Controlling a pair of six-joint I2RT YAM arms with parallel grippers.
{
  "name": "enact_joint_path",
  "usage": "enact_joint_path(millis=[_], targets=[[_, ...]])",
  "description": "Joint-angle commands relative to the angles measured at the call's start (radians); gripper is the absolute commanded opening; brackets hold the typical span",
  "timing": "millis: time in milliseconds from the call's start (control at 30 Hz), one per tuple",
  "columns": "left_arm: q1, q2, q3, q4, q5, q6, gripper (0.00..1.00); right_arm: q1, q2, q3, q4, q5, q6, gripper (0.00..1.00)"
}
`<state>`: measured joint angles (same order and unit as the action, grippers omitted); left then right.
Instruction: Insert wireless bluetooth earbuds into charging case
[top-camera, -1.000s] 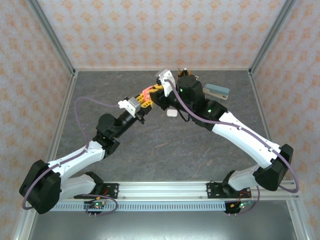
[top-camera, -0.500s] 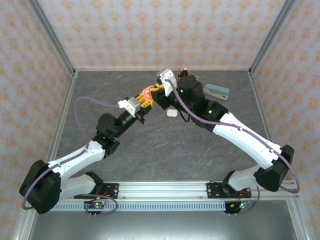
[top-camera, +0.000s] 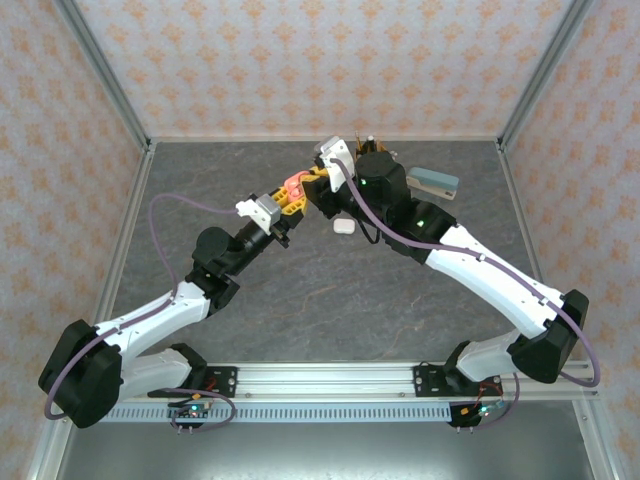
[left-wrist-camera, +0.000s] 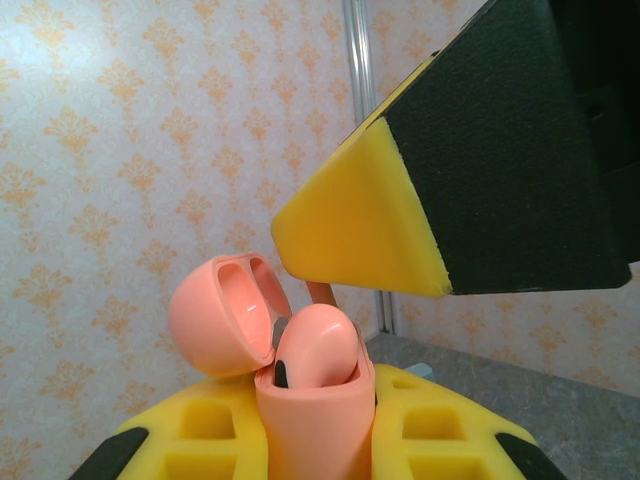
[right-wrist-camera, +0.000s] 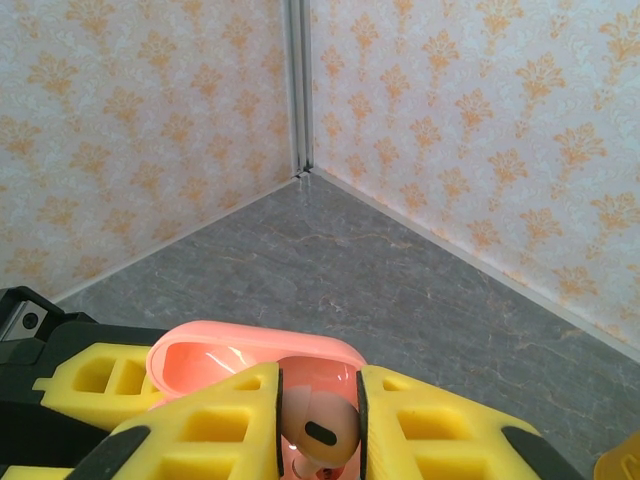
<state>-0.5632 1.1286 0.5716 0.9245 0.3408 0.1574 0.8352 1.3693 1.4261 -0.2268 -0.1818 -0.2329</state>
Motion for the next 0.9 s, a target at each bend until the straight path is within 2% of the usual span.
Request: enact_joint_path(millis=[0,367,867], targets=[[-0.004,-0.015,0.033,0.051,0.006,0.011,0.00,0.005,-0.010,0.015,-0.013,-0.018,-0.023,0.22],[-0.004,-0.011,0.037,0.051,0.006,0.011,0.00,0.006,-0.016,0.001,-0.066,-0.082,-0.064,0.22],[-0.004,-0.004,0.040,0.051,0.012,0.005,0.00,0.006,-0.046,-0.017,-0.011,0.031,-0.074,0.20]])
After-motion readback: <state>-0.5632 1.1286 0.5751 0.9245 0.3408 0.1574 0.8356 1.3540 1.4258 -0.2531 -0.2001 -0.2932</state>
